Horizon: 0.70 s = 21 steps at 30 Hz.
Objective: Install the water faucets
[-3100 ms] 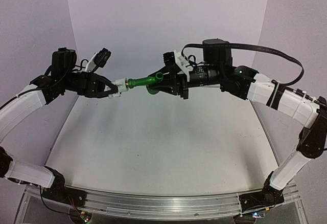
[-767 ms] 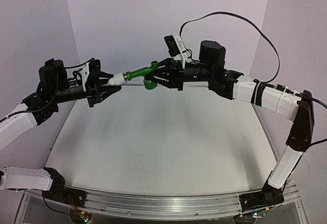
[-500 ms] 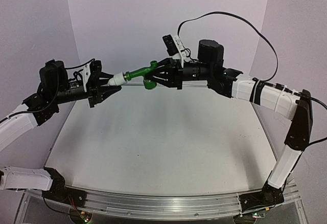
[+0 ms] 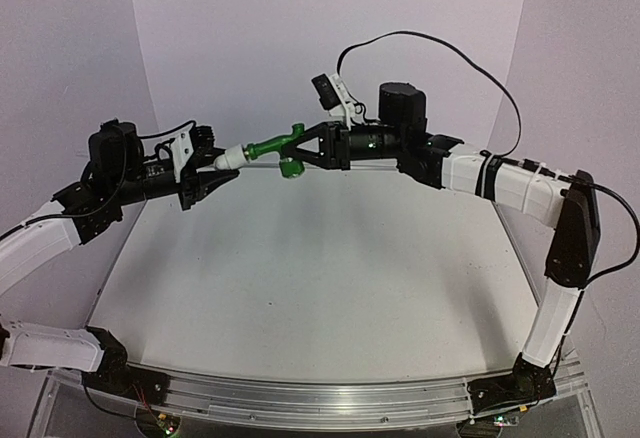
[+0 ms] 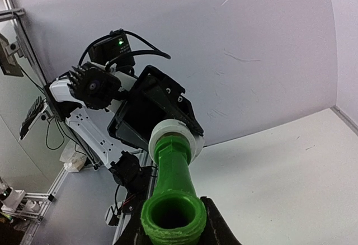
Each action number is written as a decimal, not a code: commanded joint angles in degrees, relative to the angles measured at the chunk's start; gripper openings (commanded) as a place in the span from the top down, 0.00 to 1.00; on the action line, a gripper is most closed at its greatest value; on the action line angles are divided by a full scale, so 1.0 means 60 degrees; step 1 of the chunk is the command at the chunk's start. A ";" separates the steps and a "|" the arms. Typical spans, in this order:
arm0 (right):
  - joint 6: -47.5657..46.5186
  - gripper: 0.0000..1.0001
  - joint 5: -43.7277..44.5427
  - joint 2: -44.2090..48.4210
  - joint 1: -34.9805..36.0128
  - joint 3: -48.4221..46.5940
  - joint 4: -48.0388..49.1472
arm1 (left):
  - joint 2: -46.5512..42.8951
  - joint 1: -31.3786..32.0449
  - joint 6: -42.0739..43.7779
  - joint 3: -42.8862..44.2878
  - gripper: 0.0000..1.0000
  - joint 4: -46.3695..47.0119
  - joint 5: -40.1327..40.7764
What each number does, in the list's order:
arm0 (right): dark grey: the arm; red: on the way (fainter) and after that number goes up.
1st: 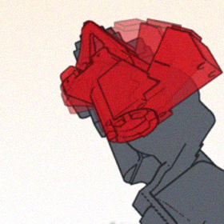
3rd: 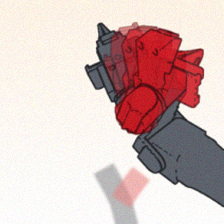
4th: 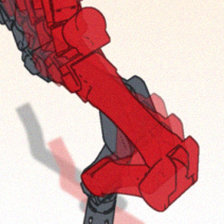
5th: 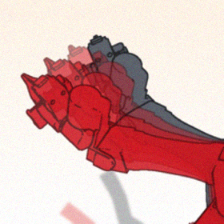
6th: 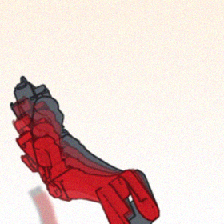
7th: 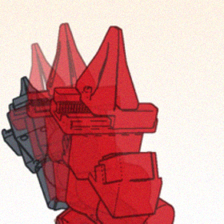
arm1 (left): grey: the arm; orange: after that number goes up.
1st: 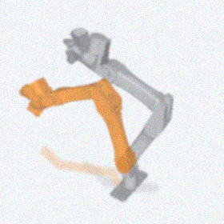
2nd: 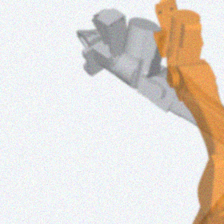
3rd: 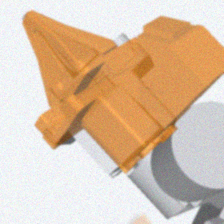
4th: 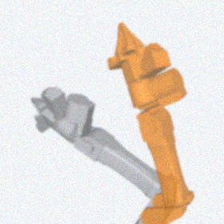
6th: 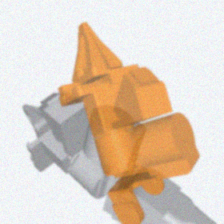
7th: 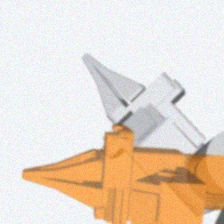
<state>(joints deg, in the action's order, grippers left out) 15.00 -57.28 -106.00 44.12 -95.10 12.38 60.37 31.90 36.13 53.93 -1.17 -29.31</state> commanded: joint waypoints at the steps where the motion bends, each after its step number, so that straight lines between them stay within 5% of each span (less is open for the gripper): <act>1: 0.2230 1.00 -0.0772 -0.0589 0.1044 -0.0608 0.0498 | 0.0683 0.0982 0.1185 0.0046 1.00 0.0637 -0.0422; 21: 0.7135 1.00 -0.1348 -0.0860 0.0671 -0.0326 0.1228 | 0.1769 0.2146 0.2971 0.0248 1.00 0.0744 0.1829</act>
<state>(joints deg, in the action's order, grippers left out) 47.19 -58.53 -110.69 41.29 -95.21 10.97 66.15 37.85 47.72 53.58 -2.54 -9.12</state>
